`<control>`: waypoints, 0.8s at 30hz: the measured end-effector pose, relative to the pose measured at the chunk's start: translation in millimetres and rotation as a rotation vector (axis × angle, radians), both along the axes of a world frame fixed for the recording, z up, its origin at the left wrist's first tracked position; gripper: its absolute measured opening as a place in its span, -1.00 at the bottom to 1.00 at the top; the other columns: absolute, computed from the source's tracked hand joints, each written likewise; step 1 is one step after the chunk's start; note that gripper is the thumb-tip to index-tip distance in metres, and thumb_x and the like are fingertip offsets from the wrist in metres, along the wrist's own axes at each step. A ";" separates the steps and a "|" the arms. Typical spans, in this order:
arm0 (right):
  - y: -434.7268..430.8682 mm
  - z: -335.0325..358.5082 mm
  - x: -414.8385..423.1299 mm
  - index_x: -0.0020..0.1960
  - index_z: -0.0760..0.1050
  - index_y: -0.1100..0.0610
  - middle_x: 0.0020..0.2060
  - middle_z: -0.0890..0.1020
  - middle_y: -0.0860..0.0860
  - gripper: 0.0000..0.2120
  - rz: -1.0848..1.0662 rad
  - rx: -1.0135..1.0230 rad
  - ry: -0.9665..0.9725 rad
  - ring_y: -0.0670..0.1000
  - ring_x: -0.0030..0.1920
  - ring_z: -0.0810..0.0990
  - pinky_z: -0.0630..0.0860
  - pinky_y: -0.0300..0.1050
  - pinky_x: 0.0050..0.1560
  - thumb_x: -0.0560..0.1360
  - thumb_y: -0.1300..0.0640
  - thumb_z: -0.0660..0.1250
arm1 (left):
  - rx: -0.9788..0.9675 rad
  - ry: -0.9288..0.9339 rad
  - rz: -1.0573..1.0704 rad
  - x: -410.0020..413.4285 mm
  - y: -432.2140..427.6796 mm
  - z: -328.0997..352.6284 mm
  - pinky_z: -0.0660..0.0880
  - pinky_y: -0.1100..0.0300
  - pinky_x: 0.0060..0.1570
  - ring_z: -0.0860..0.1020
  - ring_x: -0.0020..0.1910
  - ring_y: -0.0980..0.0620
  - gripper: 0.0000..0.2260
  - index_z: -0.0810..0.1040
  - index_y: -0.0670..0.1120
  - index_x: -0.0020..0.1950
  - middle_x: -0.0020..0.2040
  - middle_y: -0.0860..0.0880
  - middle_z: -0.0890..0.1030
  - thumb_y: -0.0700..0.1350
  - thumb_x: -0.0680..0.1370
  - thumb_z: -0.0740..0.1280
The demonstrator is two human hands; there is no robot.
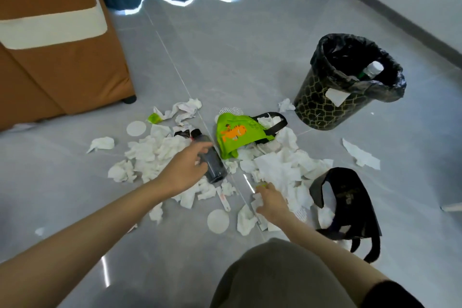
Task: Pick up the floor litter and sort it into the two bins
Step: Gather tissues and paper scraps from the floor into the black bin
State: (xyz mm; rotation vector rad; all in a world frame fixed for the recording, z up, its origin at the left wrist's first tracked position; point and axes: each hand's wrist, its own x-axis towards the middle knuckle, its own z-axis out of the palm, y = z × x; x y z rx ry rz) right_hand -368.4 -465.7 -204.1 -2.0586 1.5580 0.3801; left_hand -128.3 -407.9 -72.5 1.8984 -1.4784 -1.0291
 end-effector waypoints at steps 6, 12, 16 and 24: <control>-6.2 27.9 26.5 0.08 0.56 0.17 0.05 0.57 0.08 -0.74 -0.182 -0.017 -0.222 0.10 0.08 0.55 0.48 -0.09 0.04 0.40 0.24 0.44 | 0.041 -0.012 0.007 21.9 27.8 5.8 0.34 0.28 0.09 0.44 0.20 0.04 -0.59 0.33 0.05 0.40 0.31 0.02 0.45 -0.22 0.57 0.22; -22.9 124.5 114.1 -0.17 0.51 0.13 -0.29 0.53 -0.01 -0.85 -0.279 0.147 -0.669 -0.06 -0.28 0.52 0.57 -0.17 -0.27 0.39 0.29 0.46 | 0.003 0.029 0.148 65.0 47.1 32.6 0.40 0.23 0.12 0.47 0.13 0.02 -0.61 0.38 0.05 0.33 0.27 -0.01 0.48 -0.24 0.54 0.25; -14.1 193.9 188.9 -0.13 0.52 0.13 -0.18 0.56 0.02 -0.86 -0.237 0.311 -0.906 -0.09 -0.23 0.55 0.57 -0.29 -0.31 0.42 0.32 0.42 | -0.083 0.002 0.321 110.5 67.9 62.2 0.40 0.24 0.09 0.45 0.13 0.03 -0.59 0.37 -0.01 0.37 0.29 -0.03 0.47 -0.26 0.53 0.25; 30.7 258.8 330.3 -0.08 0.53 0.14 -0.10 0.59 0.05 -0.86 -0.079 0.529 -1.026 -0.06 -0.14 0.60 0.63 -0.26 -0.19 0.42 0.30 0.43 | -0.107 -0.302 0.672 203.3 157.5 95.6 0.31 0.20 0.16 0.41 0.28 -0.02 -0.54 0.28 -0.02 0.44 0.38 -0.03 0.38 -0.23 0.55 0.22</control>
